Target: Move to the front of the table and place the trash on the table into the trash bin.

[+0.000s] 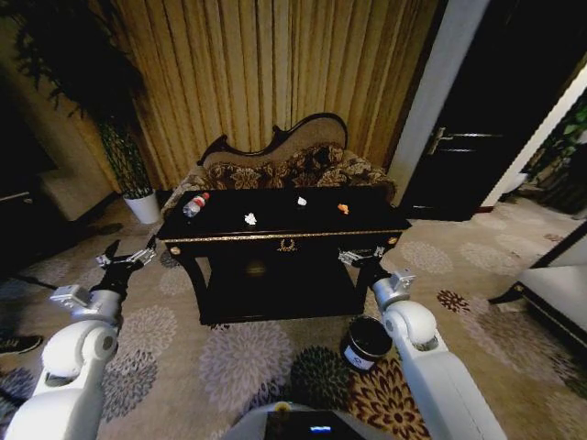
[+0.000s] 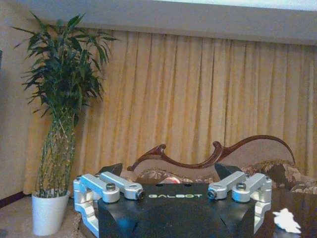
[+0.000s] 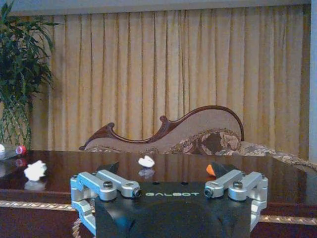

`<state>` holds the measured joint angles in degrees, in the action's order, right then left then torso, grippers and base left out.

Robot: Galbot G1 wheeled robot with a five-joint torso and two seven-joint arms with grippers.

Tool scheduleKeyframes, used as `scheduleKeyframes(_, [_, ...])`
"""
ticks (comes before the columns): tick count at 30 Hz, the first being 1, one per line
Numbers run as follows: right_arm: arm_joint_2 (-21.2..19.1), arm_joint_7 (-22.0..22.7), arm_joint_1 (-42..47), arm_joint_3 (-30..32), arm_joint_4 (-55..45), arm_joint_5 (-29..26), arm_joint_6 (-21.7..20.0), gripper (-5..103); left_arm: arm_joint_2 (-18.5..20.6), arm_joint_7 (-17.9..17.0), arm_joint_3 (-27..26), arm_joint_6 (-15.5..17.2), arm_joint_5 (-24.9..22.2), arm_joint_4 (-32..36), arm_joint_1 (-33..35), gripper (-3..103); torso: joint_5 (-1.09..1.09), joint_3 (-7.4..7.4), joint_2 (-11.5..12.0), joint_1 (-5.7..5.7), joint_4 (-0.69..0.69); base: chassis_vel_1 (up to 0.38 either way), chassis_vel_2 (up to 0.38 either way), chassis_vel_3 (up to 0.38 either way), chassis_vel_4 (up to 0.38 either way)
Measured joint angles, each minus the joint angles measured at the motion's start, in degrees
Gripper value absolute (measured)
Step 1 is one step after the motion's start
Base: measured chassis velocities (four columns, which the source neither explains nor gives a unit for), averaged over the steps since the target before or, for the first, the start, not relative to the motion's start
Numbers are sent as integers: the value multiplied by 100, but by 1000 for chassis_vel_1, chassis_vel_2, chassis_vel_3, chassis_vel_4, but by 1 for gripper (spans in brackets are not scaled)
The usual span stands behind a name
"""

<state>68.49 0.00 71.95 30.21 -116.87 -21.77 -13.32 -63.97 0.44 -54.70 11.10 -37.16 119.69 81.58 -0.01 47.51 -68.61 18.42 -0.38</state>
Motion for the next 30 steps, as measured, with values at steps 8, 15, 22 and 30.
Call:
scheduleKeyframes(8, [65,0,-1,-16,0,55,0,100,-26,3,-41,0,2,-2,35,100,1,0,0,0,1,-156,147,148,-149])
scheduleKeyframes(15, [127,0,0,-26,-2,119,0,100,-22,3,-71,0,-8,-6,59,100,0,0,0,0,0,-154,142,144,-160])
scheduleKeyframes(22, [112,0,-4,3,-13,116,-10,100,-33,38,-68,-11,-10,-13,23,100,1,0,0,0,1,-156,149,152,-146])
scheduleKeyframes(30, [87,0,-142,-66,72,100,-38,100,-56,90,-61,-113,-17,-65,57,100,1,0,0,0,1,-153,138,151,-138])
